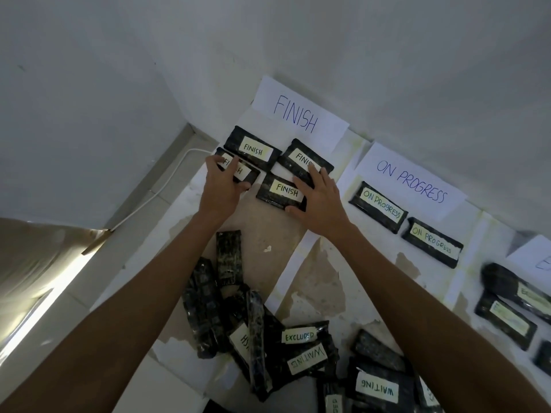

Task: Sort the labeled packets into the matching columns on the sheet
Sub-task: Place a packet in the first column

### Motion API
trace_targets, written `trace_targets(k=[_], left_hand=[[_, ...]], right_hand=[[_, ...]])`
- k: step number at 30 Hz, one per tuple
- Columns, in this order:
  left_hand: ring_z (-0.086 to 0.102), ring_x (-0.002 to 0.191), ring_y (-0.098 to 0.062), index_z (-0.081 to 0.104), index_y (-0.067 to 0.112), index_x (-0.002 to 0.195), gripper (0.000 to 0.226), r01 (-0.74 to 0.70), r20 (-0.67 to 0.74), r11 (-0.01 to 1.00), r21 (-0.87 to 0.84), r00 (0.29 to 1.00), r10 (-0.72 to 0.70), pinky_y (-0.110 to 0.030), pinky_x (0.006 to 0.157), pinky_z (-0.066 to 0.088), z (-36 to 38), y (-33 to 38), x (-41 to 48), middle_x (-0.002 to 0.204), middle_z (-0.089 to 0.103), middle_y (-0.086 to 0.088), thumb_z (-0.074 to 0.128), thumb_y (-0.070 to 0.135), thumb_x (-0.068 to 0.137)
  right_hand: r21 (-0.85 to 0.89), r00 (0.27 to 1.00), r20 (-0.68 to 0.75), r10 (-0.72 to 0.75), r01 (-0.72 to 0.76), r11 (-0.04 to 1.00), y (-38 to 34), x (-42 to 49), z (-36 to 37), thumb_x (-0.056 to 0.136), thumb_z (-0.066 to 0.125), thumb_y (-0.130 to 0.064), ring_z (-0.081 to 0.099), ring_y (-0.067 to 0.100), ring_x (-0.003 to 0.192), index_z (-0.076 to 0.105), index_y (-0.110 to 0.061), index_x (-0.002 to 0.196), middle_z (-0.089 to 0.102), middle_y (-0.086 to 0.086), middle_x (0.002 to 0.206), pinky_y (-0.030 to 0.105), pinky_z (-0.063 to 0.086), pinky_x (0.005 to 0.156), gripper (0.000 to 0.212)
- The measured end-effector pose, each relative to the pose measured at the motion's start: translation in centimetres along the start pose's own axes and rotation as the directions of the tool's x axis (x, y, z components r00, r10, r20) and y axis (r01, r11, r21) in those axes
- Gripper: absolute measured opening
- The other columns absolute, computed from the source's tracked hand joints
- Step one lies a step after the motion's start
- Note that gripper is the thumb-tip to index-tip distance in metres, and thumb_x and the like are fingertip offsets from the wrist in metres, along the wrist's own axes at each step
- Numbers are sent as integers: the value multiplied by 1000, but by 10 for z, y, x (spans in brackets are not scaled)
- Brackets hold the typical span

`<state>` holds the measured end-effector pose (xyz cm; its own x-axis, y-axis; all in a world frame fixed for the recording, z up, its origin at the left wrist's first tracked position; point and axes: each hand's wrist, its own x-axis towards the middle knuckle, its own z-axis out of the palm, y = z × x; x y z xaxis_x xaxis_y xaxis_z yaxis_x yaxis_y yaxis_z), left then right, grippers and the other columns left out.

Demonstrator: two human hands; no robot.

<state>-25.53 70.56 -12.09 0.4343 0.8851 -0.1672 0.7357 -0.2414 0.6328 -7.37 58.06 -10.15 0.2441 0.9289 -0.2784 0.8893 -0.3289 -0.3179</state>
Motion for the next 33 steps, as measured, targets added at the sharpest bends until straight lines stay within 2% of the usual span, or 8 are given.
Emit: trace_targets(k=[7, 14, 18, 21, 22, 24, 26, 33], left_hand=[[48, 115, -31, 43, 12, 136, 56, -54, 11, 984, 171, 999, 53, -43, 86, 49, -20, 4, -31, 134, 38, -15, 62, 32, 87], [53, 90, -31, 36, 14, 127, 70, 47, 178, 826, 562, 968, -176, -36, 70, 44, -9, 4, -120, 119, 41, -15, 57, 57, 76], [55, 82, -30, 36, 11, 131, 58, -30, 224, 911, 412, 972, -69, -34, 61, 44, 3, 17, -132, 121, 38, -15, 59, 35, 84], [53, 108, -28, 24, 13, 144, 68, 113, 357, 994, 11, 928, -109, -38, 84, 47, -3, 28, -122, 136, 37, -11, 56, 33, 88], [54, 108, -25, 26, 12, 144, 61, 285, 429, 931, -229, 888, -166, -36, 88, 47, -8, 36, -119, 137, 42, -11, 50, 31, 92], [61, 90, -23, 47, 3, 128, 41, 587, 582, 510, -629, 790, -191, -33, 81, 49, -17, 55, -121, 123, 55, -16, 30, 21, 96], [60, 84, -23, 56, -2, 109, 45, 643, 622, 184, -744, 766, -164, -32, 80, 48, -18, 64, -127, 109, 62, -17, 19, 18, 92], [58, 102, -26, 49, 5, 132, 55, 678, 662, 90, -729, 733, -156, -35, 80, 49, -11, 64, -147, 118, 60, -12, 22, 25, 88]], right_hand=[[-1, 1000, 12, -20, 20, 1000, -22, -11, -4, 87, 61, -39, -1, 35, 146, 23, -19, 149, 8, 15, 158, 49, 3, 117, 76], [109, 999, -5, -43, 43, 993, -51, -56, 12, 83, 64, -26, 4, 37, 146, 32, -15, 145, 18, 16, 156, 52, 8, 117, 71], [165, 996, -72, -58, 70, 984, -55, -89, 21, 79, 63, -25, 26, 41, 139, 43, -10, 138, 37, 21, 145, 55, 22, 114, 64], [306, 999, -24, -30, 36, 952, -53, -109, 18, 84, 63, -21, 42, 30, 128, 42, -15, 139, 45, 13, 139, 46, 36, 106, 60], [377, 1000, -2, -15, 15, 926, -54, -114, 14, 85, 62, -20, 49, 25, 120, 41, -17, 140, 50, 10, 134, 41, 42, 101, 58], [493, 1000, 9, -4, -1, 870, -57, -125, 6, 86, 63, -16, 57, 15, 100, 44, -20, 137, 59, 6, 121, 29, 49, 87, 55], [552, 1000, -24, -19, 29, 833, -64, -134, 1, 83, 65, -12, 57, 10, 91, 50, -19, 132, 62, 3, 113, 21, 49, 77, 52], [603, 995, -91, 44, 20, 797, -74, -160, -9, 82, 68, -17, 52, 0, 73, 53, -21, 129, 61, -1, 105, 10, 44, 64, 49]])
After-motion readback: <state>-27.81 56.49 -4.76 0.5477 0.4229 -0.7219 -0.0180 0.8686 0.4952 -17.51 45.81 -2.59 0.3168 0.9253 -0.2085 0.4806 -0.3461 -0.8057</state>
